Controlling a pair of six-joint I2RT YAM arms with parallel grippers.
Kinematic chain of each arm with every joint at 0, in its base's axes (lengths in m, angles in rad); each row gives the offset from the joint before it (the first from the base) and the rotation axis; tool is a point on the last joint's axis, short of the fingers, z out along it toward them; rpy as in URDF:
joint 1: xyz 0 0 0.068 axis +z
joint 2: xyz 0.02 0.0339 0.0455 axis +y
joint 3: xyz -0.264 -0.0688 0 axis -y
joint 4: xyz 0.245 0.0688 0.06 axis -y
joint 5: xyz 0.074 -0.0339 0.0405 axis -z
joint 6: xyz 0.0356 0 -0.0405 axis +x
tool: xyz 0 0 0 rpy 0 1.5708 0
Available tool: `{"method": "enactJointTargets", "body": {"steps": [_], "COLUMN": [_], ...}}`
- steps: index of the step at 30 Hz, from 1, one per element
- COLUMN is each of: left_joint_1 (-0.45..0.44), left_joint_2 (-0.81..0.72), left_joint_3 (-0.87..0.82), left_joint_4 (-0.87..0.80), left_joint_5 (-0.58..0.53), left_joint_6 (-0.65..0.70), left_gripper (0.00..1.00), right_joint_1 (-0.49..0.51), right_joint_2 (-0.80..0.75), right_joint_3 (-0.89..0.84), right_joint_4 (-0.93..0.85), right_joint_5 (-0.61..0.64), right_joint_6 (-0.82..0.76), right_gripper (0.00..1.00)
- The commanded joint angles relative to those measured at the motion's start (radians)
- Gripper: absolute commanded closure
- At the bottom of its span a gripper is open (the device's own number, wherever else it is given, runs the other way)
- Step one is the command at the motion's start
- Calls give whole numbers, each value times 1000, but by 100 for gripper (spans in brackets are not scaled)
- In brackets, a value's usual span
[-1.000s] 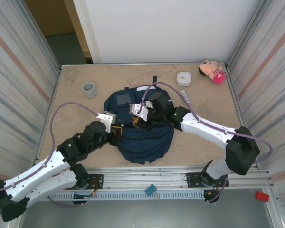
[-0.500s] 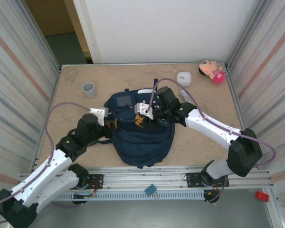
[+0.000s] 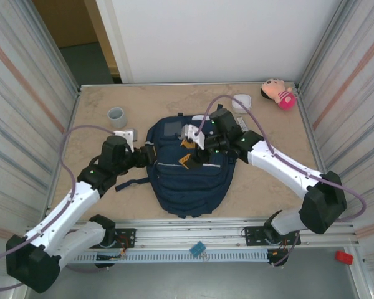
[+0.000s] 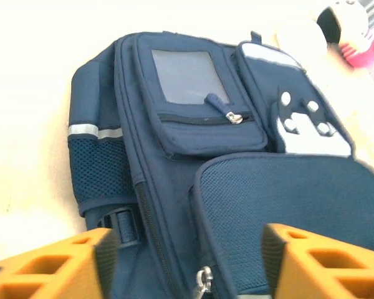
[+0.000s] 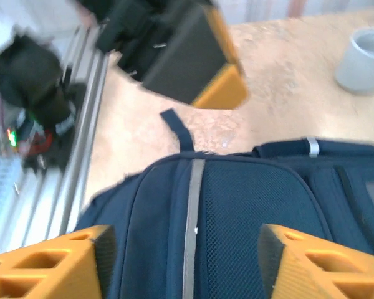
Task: Pack books, pencil case, and school supplies into a backpack
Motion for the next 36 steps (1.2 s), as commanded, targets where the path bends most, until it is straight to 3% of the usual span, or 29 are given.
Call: {"method": "enactJointTargets", "body": {"steps": [1, 5, 10, 14, 20, 23, 28, 31, 36], "left_joint_1": [0, 0, 1, 0, 1, 1, 2, 6, 8], "left_joint_2": [-29, -1, 113, 213, 322, 289, 143, 48, -42], "left_joint_3": [77, 47, -8, -53, -113, -138, -144, -118, -41], "left_joint_4": [-122, -98, -8, 66, 118, 113, 24, -50, -141], "left_joint_5": [-19, 41, 94, 107, 151, 137, 24, -47, -148], "left_joint_6": [-132, -205, -237, -243, -285, -311, -286, -259, -250], "left_gripper": [29, 26, 26, 27, 27, 27, 26, 25, 13], "right_joint_1": [-91, -242, -354, -368, -293, -255, -229, -232, -288], "right_joint_2": [-53, -66, -141, -110, 21, 103, 163, 150, 67], "right_joint_3": [69, 35, -173, -249, -330, -285, -219, -168, -63], "right_joint_4": [-43, -191, -169, -129, 164, 203, 242, 152, -122], "right_joint_5": [99, 163, 173, 185, 113, 133, 140, 151, 213], "right_joint_6": [454, 758, 899, 911, 1007, 1009, 1028, 984, 838], "right_gripper": [29, 30, 30, 31, 35, 35, 33, 32, 30]}}
